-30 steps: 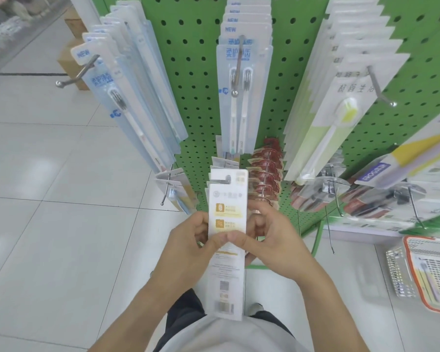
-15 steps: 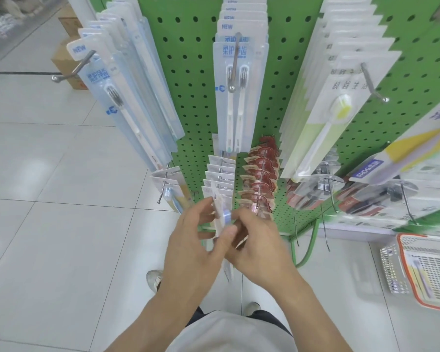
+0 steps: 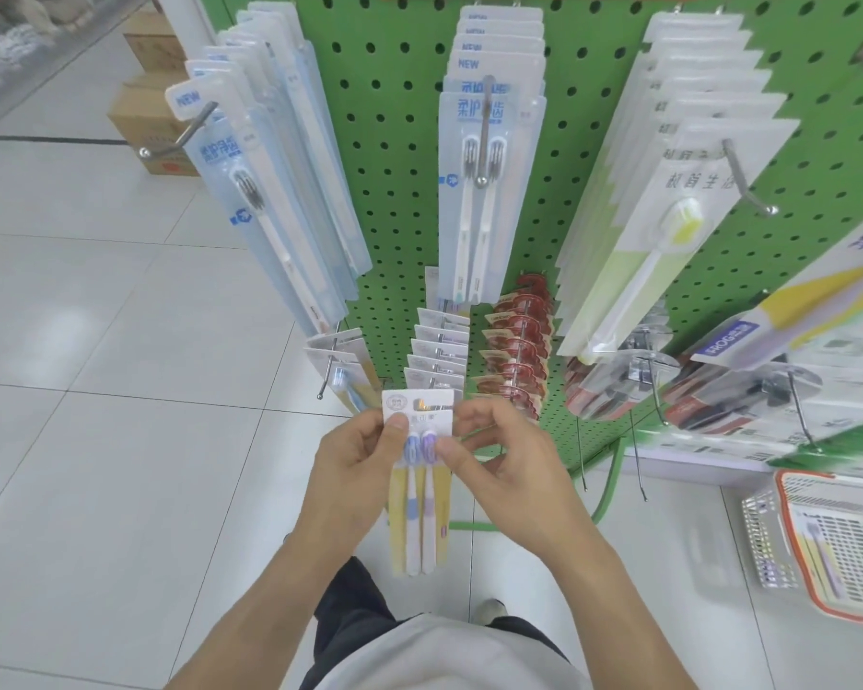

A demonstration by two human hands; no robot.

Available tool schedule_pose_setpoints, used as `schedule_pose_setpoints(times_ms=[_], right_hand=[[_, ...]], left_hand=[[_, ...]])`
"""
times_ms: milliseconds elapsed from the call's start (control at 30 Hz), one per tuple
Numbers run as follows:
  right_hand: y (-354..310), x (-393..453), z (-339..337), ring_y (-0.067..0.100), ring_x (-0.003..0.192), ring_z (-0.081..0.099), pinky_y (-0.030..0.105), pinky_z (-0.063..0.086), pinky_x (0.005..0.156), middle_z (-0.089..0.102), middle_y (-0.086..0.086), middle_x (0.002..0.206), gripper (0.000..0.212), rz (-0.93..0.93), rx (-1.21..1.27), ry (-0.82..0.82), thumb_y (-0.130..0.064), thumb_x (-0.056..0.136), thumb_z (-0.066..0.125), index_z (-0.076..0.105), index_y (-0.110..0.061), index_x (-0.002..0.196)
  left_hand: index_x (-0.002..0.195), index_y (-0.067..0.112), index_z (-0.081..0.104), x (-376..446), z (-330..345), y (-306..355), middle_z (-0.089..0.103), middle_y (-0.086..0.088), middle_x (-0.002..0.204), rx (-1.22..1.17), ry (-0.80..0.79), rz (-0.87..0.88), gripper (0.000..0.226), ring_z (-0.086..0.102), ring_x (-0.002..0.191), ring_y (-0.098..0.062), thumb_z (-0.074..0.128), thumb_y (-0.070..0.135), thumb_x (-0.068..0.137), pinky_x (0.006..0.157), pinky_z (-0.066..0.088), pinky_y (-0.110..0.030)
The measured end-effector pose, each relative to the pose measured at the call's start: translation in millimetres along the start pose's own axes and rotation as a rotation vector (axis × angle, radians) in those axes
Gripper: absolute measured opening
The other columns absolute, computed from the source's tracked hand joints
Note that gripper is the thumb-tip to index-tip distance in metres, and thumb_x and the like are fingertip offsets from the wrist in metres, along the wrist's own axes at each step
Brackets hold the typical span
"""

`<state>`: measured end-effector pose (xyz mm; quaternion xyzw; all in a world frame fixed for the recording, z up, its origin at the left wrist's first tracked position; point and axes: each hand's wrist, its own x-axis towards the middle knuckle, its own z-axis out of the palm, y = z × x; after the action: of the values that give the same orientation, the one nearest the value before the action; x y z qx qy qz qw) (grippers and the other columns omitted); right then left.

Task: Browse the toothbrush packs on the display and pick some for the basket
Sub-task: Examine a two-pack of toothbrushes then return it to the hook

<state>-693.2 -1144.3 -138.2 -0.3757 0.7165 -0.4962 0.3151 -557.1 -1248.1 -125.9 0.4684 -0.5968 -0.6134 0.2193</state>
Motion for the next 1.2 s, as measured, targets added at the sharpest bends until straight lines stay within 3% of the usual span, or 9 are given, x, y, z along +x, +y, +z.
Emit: schedule_pose_setpoints(times_ms=[133,233,333,433,633,800,933,1067,1200], right_hand=[[0.2,6.4,3.5,0.007,0.079,0.065,0.019,0.049,0.065,0.064,-0.024,0.101,0.032,-0.009,0.022,0.026,-0.033,0.089,0.077,0.059,-0.035,0.115],[2.9,10.0,5.7,0.006,0.075,0.065,0.02,0.048,0.066,0.065,-0.021,0.095,0.031,-0.014,-0.015,0.032,-0.033,0.089,0.077,0.06,-0.035,0.115],[4.2,12.1,8.8,0.004,0.078,0.067,0.015,0.047,0.068,0.066,-0.014,0.093,0.038,-0.046,-0.108,0.05,-0.035,0.091,0.074,0.056,-0.037,0.124],[6.6,12.9,12.9,0.004,0.081,0.066,0.012,0.046,0.07,0.061,-0.016,0.1,0.047,-0.089,-0.201,0.063,-0.036,0.095,0.069,0.049,-0.043,0.137],[12.5,15.1,15.3,0.003,0.079,0.064,0.031,0.054,0.08,0.056,-0.019,0.105,0.049,-0.154,-0.306,0.102,-0.03,0.098,0.066,0.048,-0.044,0.141],[15.2,19.9,13.4,0.0,0.077,0.064,0.035,0.055,0.078,0.059,-0.017,0.102,0.047,-0.16,-0.328,0.119,-0.032,0.098,0.065,0.049,-0.043,0.141],[15.1,31.1,11.1,0.002,0.076,0.064,0.037,0.056,0.075,0.065,-0.014,0.099,0.033,-0.198,-0.392,0.158,-0.034,0.1,0.06,0.058,-0.039,0.133],[15.4,46.6,7.1,0.006,0.074,0.065,0.037,0.056,0.071,0.069,-0.011,0.094,0.016,-0.25,-0.415,0.267,-0.027,0.099,0.065,0.074,-0.027,0.112],[16.1,56.2,6.4,0.009,0.077,0.065,0.037,0.057,0.072,0.073,-0.009,0.092,0.011,-0.259,-0.439,0.276,-0.023,0.097,0.067,0.077,-0.024,0.102]], left_hand=[[0.105,0.018,0.075,4.5,1.9,1.8,0.079,0.001,0.095,-0.025,-0.03,-0.019,0.028,0.075,0.092,-0.021,0.049,0.028,0.105,0.09,0.059,-0.041],[0.1,0.02,0.073,11.0,2.3,0.4,0.079,0.003,0.091,-0.006,0.051,0.044,0.022,0.075,0.089,-0.019,0.053,0.028,0.104,0.085,0.059,-0.044],[0.096,0.02,0.07,19.5,2.1,-2.5,0.076,0.008,0.085,0.099,0.149,0.126,0.011,0.072,0.081,-0.008,0.06,0.024,0.1,0.073,0.055,-0.03],[0.097,0.02,0.07,25.7,3.7,-4.6,0.076,0.01,0.085,0.153,0.158,0.128,0.011,0.071,0.081,-0.004,0.061,0.025,0.099,0.075,0.054,-0.025],[0.1,0.02,0.07,34.2,9.9,-7.6,0.077,0.01,0.087,0.197,0.118,0.119,0.013,0.071,0.082,-0.002,0.06,0.029,0.1,0.078,0.056,-0.025],[0.097,0.018,0.07,39.5,12.9,-5.9,0.075,0.011,0.084,0.254,0.133,0.156,0.015,0.068,0.077,0.003,0.06,0.029,0.1,0.07,0.051,-0.014],[0.095,0.019,0.07,43.3,15.9,-4.8,0.073,0.011,0.082,0.332,0.152,0.197,0.015,0.065,0.078,0.007,0.06,0.029,0.1,0.07,0.051,-0.015],[0.084,0.031,0.064,40.3,17.8,-0.5,0.069,0.015,0.075,0.354,0.174,0.244,0.017,0.062,0.075,0.007,0.062,0.025,0.099,0.063,0.045,-0.007],[0.086,0.021,0.069,43.2,15.9,-1.3,0.07,0.011,0.073,0.409,0.197,0.253,0.014,0.063,0.072,0.001,0.063,0.024,0.098,0.067,0.047,-0.016]])
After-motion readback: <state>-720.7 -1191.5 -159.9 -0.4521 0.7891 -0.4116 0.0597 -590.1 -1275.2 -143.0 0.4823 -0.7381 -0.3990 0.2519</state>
